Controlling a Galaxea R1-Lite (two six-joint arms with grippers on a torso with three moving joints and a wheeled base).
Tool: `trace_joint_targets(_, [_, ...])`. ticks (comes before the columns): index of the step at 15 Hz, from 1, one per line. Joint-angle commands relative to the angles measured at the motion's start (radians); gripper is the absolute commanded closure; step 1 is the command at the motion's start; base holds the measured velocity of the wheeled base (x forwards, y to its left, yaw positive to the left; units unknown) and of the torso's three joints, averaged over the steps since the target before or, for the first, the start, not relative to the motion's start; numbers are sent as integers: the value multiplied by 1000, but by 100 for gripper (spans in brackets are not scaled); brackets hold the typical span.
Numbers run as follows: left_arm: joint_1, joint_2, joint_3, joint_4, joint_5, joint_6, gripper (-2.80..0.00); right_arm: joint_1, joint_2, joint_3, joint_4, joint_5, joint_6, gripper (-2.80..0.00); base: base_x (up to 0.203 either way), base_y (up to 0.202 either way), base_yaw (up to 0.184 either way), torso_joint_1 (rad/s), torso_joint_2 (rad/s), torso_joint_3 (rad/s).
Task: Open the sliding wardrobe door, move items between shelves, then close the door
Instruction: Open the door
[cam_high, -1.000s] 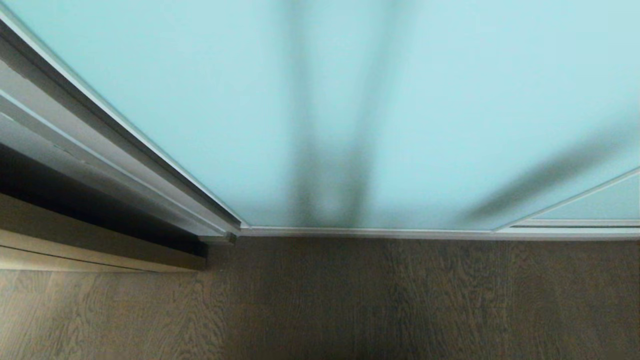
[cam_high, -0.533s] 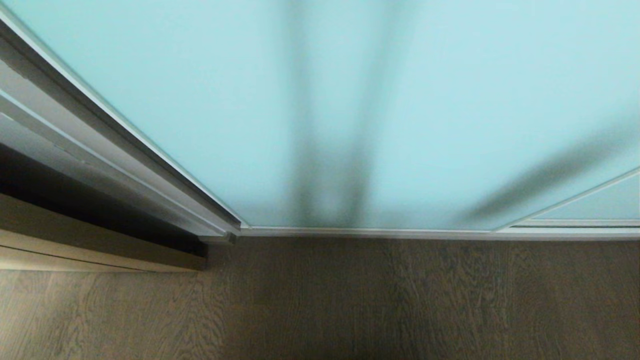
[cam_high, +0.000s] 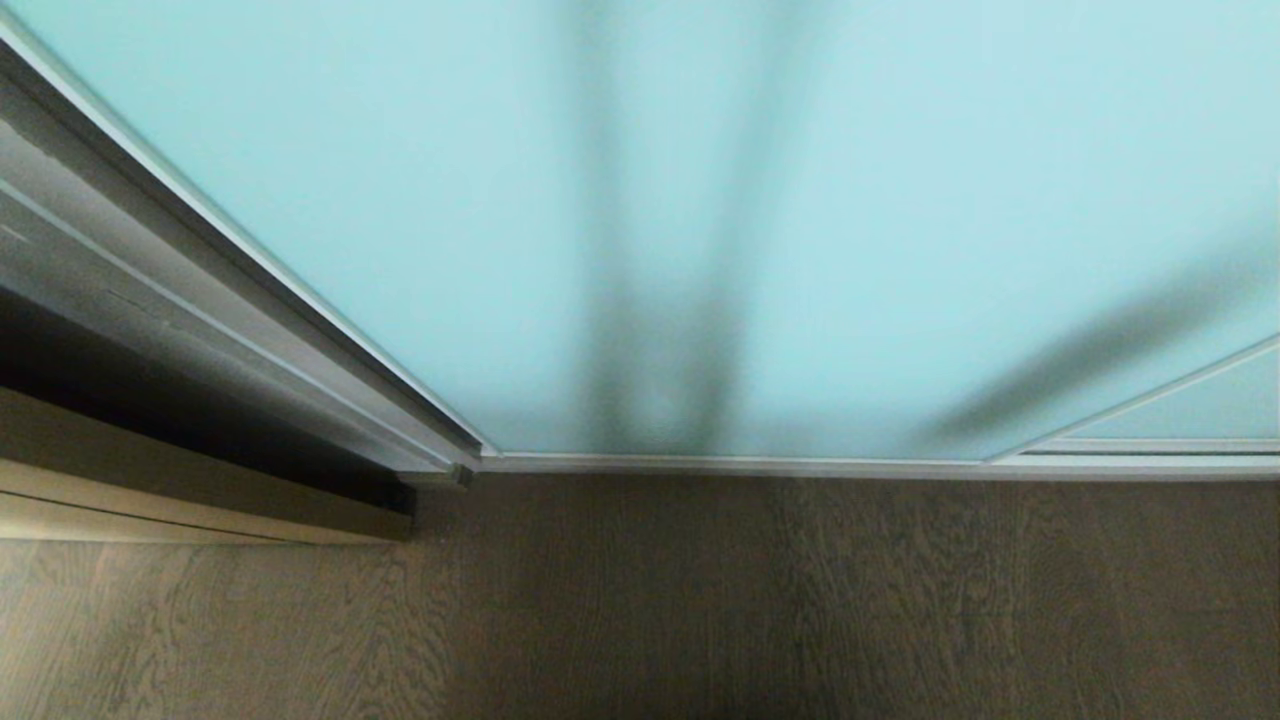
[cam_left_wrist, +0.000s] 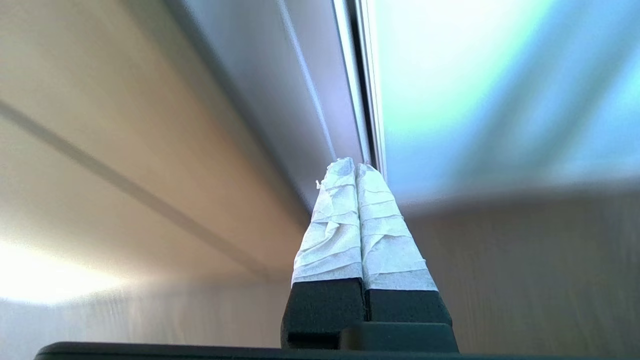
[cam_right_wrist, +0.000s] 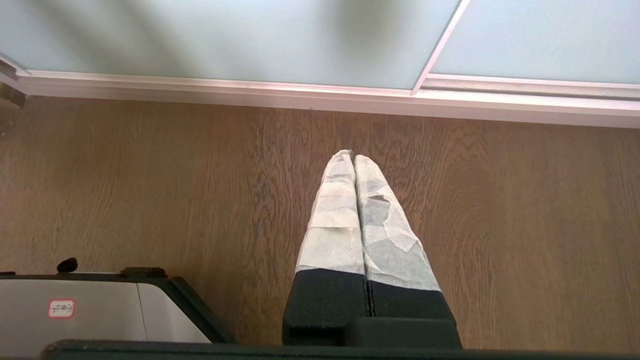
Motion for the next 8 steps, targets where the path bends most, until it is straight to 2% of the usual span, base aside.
trace_joint_targets(1, [1,104,-97,-33,1,-1,0,1,0,0,0,0,0,0,0,0,0,0,0,0])
trace_joint_targets(5, [2,361,-238,-211,35,-24,0,1,0,0,0,0,0,0,0,0,0,0,0,0])
trace_joint_targets(7, [2,427,-318,-293,62,-40,0,1,0,0,0,0,0,0,0,0,0,0,0,0])
trace_joint_targets(8, [2,427,-320,-351,64,-71,0,1,0,0,0,0,0,0,0,0,0,0,0,0])
